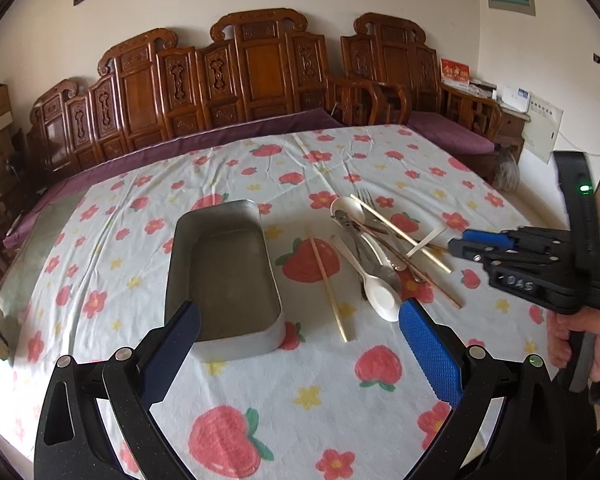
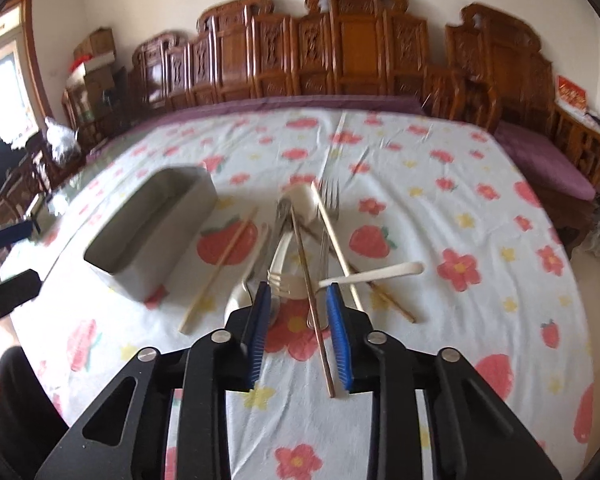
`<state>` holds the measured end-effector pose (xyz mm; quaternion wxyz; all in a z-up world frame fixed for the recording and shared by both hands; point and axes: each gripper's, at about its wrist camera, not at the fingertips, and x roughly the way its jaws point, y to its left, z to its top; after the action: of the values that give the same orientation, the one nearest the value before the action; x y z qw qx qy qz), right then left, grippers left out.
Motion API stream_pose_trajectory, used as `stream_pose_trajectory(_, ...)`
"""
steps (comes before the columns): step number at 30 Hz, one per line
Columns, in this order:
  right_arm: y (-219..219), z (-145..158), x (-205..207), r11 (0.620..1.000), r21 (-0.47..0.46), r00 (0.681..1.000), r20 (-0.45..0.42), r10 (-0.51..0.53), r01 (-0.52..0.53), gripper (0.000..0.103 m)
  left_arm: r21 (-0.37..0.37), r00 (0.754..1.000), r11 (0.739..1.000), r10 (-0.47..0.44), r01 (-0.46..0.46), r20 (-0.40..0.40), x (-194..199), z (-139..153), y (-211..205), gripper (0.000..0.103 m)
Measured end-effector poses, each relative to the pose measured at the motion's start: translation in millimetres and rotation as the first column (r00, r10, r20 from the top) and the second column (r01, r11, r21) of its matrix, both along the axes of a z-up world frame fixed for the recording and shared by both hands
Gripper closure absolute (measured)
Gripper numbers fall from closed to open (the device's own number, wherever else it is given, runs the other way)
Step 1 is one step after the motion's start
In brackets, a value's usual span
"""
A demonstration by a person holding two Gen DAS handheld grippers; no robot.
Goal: Organize utensils
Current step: 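Reach into the utensil pile and grasp a dark wooden chopstick with the right tool, then grasp a light bamboo chopstick with the left tool while the right tool holds its chopstick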
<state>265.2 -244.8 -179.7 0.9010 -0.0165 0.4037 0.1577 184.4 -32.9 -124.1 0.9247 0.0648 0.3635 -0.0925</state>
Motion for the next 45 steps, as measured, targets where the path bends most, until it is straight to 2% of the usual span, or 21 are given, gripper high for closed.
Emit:
stream_pose_trajectory(3, 8, -20, 17, 0.999, -0.026, 0.998, -0.051, 0.03, -0.031, 0.078, 0.005, 1.0, 1.0, -0.009, 0.009, -0.02, 7, -6, -2, 0.008)
stream_pose_trajectory(8, 16, -49, 37, 0.996, -0.067, 0.99, -0.132, 0.043, -0.052, 0.083, 0.016, 0.997, 0.999, -0.034, 0.035, -0.062, 19, -15, -10, 0.016)
stream_pose_trajectory(20, 20, -72, 41, 0.983, -0.153, 0.979, -0.187, 0.077, -0.106, 0.088, 0.015, 0.983, 0.998, -0.055, 0.058, -0.173, 54, -34, -32, 0.034)
stream_pose_trajectory(21, 21, -72, 41, 0.982, -0.156, 0.98, -0.183, 0.079, -0.108, 0.09, 0.016, 0.983, 0.998, -0.057, 0.061, -0.177, 56, -34, -34, 0.035)
stream_pose_trajectory(22, 21, -72, 40, 0.982, -0.157, 0.98, -0.181, 0.08, -0.109, 0.097, 0.015, 0.981, 0.998, -0.06, 0.064, -0.183, 59, -34, -35, 0.036)
stream_pose_trajectory(28, 6, -59, 31, 0.993, -0.071, 0.981, -0.174, 0.081, -0.094, 0.097, -0.012, 0.966, 0.998, -0.06, 0.059, -0.252, 89, -39, -42, 0.049)
stream_pose_trajectory(35, -18, -32, 11, 0.997, -0.019, 0.988, -0.137, 0.07, -0.073, 0.097, -0.016, 0.934, 0.999, -0.053, 0.05, -0.354, 120, -67, -54, 0.065)
stream_pose_trajectory(42, -32, -21, 10, 0.999, 0.01, 0.992, -0.119, 0.052, -0.051, 0.097, 0.06, 0.907, 0.997, -0.012, 0.041, -0.421, 141, -88, -65, 0.086)
stream_pose_trajectory(45, -36, -16, 11, 0.999, 0.025, 0.993, -0.111, 0.047, -0.045, 0.097, 0.101, 0.896, 0.994, 0.015, 0.034, -0.443, 146, -94, -67, 0.086)
